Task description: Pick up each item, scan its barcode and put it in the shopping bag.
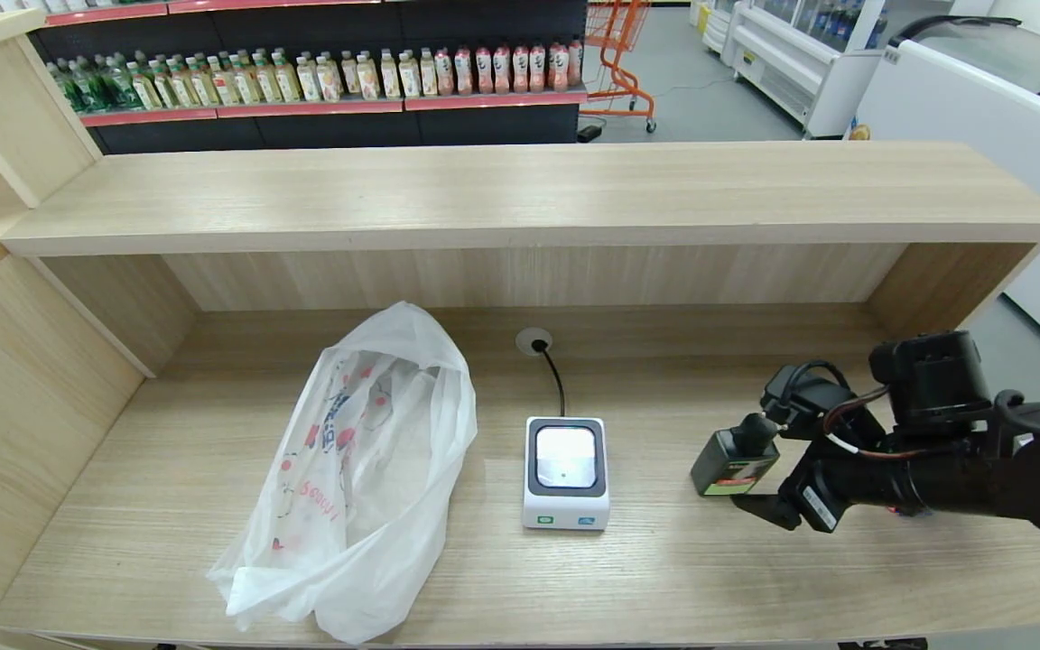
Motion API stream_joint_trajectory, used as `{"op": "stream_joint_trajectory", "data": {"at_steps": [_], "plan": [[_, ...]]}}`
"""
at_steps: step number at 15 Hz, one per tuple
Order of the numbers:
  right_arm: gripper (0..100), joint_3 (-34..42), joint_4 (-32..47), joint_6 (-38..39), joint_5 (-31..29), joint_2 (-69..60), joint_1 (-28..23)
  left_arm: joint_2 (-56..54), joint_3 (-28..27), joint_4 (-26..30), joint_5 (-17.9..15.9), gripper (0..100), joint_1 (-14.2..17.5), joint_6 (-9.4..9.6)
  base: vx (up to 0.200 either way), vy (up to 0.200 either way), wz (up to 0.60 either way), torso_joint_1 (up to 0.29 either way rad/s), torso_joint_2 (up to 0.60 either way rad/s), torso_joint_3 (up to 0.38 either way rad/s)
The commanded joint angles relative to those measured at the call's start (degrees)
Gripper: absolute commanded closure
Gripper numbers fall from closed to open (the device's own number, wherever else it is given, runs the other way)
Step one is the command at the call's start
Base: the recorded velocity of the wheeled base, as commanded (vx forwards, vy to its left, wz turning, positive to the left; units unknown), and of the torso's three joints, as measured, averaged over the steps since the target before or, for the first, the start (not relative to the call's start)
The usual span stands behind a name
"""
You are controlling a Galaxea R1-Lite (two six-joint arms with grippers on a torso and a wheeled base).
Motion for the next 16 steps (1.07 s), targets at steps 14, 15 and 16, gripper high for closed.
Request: {"op": "stream_joint_trajectory", "data": {"at_steps": [14,15,16], "plan": [[0,-1.90,-7.02,-0.76,0.11,7.14,3.31,-0.02,0.00,0.01,0.03,0,0.01,-0.01,0.000,0.000,0.00,0.000,0.00,0.000],[0,-1.55,-7.90,-0.76,0.11,7.22,3.31,-0.02,0.00,0.01,0.03,0,0.01,-0.01,0.000,0.000,0.00,0.000,0.00,0.000],[100,-1.37,-7.99,-0.76,0.11,7.22,3.31,-0.02,0.00,0.01,0.03,0,0.01,-0.01,0.000,0.000,0.00,0.000,0.00,0.000]]}}
